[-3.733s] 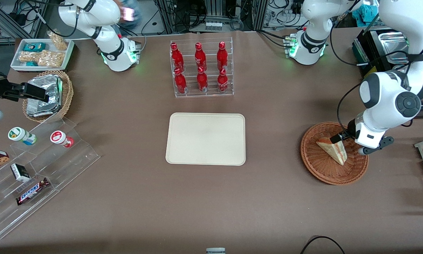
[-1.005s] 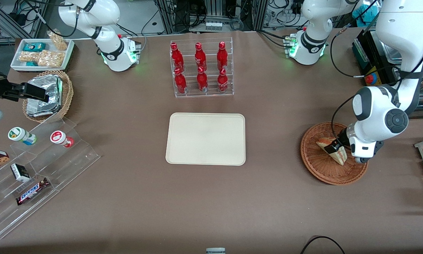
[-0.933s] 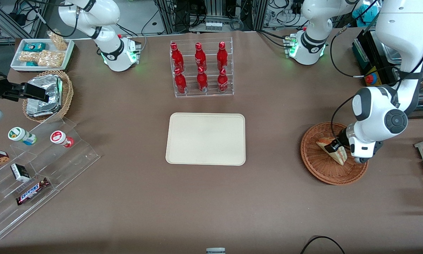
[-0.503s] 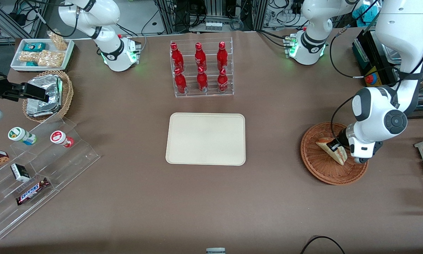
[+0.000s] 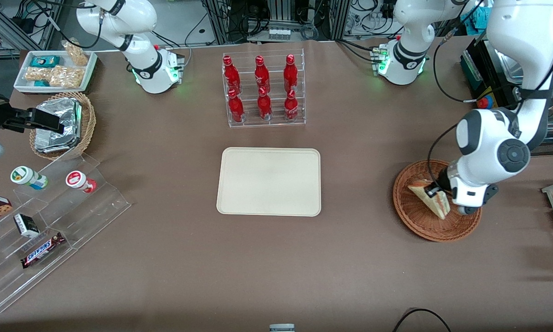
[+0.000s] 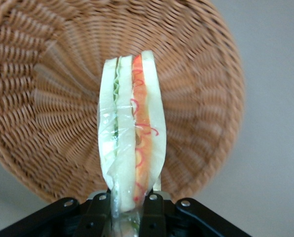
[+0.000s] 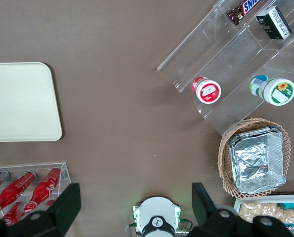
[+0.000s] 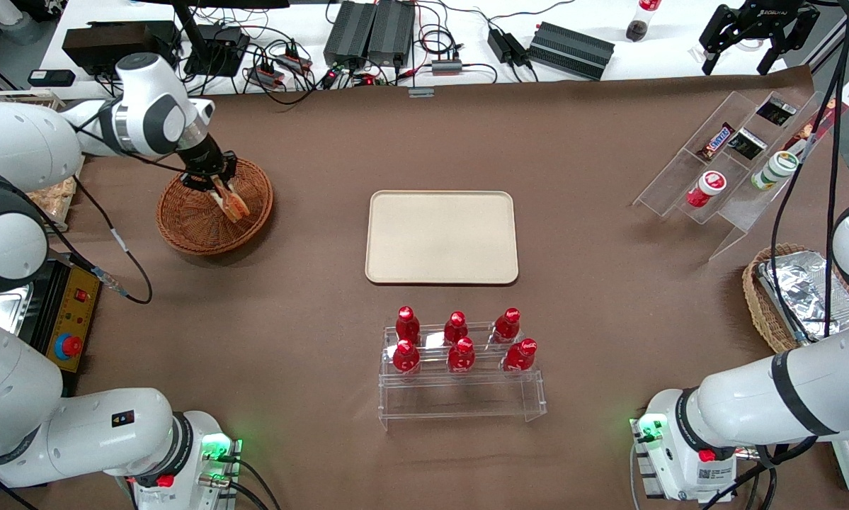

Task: Place sandwich from basket to tray
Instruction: 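Lift the sandwich with the left gripper and carry it over the beige tray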

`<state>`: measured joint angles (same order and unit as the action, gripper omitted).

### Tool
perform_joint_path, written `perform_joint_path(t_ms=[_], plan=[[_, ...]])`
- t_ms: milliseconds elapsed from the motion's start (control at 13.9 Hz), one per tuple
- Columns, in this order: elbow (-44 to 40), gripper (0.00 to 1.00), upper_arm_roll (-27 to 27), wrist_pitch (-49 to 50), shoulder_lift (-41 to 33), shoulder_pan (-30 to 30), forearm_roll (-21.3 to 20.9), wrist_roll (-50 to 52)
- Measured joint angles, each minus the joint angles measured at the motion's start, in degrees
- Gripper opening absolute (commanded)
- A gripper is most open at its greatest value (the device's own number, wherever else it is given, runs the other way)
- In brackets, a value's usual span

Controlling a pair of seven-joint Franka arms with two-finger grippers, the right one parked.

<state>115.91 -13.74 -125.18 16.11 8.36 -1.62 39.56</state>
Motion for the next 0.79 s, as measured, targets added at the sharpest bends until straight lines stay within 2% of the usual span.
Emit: perform_joint_path(t_ms=[144, 359, 503, 790], plan=[[-1.90, 0.15, -0.13, 4.45, -1.67, -4.76, 0.00, 0.03], [-5.68, 0.14, -0.38, 11.99, -2.39, -15.04, 0.03, 3.87], [-7.99, 0.14, -0.55, 14.16, -1.95, -21.58, 0.20, 6.61], [-12.11, 0.15, -1.32, 14.60, 2.19, -30.68, 3.43, 7.79]])
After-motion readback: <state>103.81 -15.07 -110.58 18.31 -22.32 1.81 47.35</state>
